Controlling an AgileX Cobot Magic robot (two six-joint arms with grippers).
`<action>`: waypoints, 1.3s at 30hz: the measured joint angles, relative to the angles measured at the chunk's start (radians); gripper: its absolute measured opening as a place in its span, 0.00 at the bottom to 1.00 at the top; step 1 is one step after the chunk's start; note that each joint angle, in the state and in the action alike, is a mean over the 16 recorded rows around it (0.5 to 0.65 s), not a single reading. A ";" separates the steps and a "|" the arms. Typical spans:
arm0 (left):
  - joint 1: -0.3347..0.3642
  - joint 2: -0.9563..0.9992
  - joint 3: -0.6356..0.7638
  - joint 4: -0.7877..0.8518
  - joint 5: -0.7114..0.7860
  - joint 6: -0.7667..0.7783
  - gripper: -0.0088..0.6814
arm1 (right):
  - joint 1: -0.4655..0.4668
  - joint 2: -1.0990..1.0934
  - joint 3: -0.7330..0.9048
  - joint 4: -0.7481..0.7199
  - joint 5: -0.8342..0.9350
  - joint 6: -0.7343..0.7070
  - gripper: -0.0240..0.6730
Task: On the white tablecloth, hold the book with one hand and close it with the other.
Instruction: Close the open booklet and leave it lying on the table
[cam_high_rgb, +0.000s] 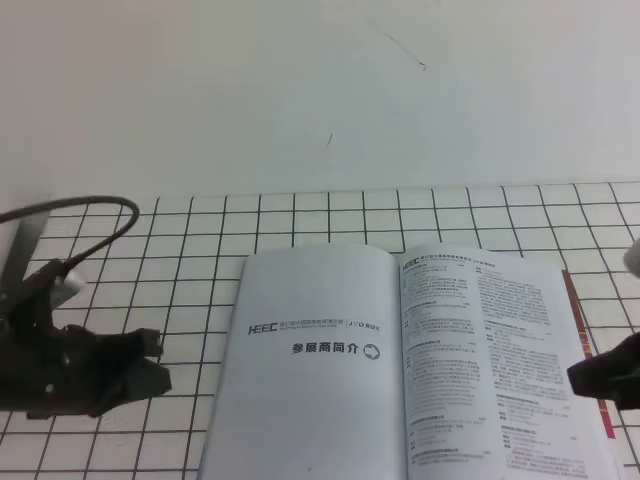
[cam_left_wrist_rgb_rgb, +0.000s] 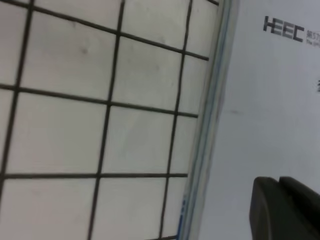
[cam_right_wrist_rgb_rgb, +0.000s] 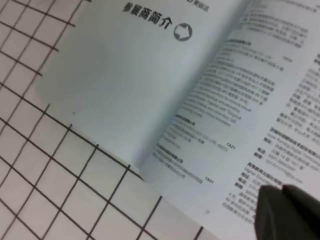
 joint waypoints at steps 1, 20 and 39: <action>0.008 0.030 -0.010 -0.031 0.020 0.026 0.01 | 0.009 0.034 0.000 0.016 -0.007 -0.021 0.03; 0.012 0.362 -0.084 -0.398 0.105 0.399 0.01 | 0.135 0.499 -0.011 0.053 -0.237 -0.068 0.03; -0.251 0.535 -0.153 -0.726 0.074 0.644 0.01 | 0.135 0.552 -0.023 0.050 -0.242 -0.062 0.03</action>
